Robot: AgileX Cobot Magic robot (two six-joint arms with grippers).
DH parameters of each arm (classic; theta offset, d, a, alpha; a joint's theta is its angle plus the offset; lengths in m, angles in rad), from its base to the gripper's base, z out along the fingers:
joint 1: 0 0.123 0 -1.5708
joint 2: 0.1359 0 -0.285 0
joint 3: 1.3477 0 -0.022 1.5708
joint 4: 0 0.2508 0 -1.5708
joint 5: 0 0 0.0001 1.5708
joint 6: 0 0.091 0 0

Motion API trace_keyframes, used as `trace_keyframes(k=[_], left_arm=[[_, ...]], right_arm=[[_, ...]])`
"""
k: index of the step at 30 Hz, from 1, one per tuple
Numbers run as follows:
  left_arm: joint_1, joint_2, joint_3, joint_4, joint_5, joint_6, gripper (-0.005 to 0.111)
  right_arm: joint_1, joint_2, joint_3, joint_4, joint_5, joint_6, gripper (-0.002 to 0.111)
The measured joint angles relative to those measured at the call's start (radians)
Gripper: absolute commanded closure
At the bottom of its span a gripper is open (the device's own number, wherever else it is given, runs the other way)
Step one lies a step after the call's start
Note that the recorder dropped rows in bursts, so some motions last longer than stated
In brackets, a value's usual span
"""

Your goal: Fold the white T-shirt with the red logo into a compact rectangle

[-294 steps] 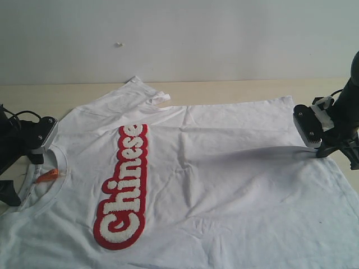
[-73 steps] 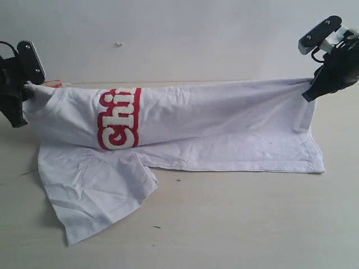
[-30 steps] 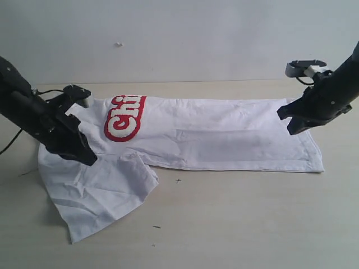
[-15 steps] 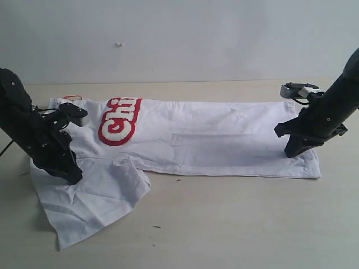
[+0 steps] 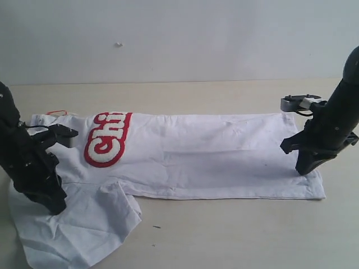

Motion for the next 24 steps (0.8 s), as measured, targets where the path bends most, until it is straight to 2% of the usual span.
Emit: trace_keyframes(k=[8, 21, 24], left_arm=[[0.000, -0.143, 0.120, 0.075, 0.024, -0.018, 0.107], [0.000, -0.273, 0.130, 0.082, 0.024, -0.105, 0.106], [0.000, -0.294, 0.130, 0.082, 0.024, -0.120, 0.100]], right_arm=[[0.000, -0.140, 0.047, 0.024, -0.004, 0.003, 0.108], [0.004, -0.181, 0.047, 0.092, 0.007, -0.011, 0.108], [0.006, -0.181, 0.047, 0.106, 0.007, -0.014, 0.108]])
